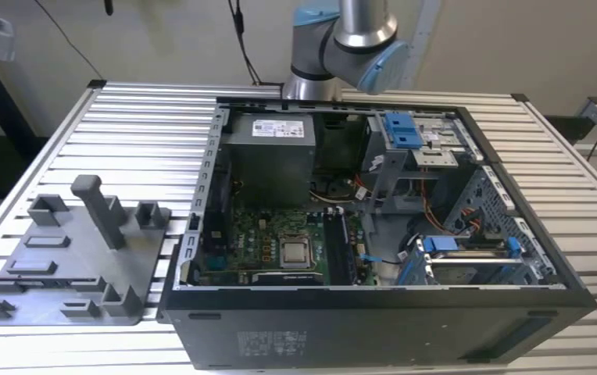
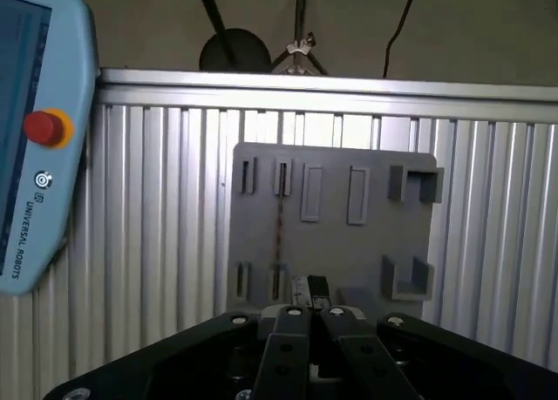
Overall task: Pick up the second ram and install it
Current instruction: 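Pick up the second ram and move it above second insertion slot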
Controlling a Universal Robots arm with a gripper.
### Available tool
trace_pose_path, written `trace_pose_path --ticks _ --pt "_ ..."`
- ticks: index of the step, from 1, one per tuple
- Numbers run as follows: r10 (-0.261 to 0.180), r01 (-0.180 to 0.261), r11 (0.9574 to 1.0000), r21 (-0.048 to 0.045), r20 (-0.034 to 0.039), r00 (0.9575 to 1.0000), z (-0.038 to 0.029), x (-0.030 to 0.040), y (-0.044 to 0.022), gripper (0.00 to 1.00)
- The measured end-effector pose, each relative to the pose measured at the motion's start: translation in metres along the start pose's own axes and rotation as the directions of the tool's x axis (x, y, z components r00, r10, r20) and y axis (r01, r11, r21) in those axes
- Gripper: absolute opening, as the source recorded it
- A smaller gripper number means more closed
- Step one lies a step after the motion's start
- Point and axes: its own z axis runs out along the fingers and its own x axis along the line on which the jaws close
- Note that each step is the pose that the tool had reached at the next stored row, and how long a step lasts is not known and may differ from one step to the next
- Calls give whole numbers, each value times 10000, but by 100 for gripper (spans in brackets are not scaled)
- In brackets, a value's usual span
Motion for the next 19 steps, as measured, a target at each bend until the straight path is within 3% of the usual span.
trace_pose_path --ticks 6,13,19 --pt "-199 199 9998 1 -6 9998 7 0 0 11" --pt "217 -217 9998 -49 7 9998 28 6 0 11" --pt "228 -228 9997 -52 8 9997 28 7 0 11"
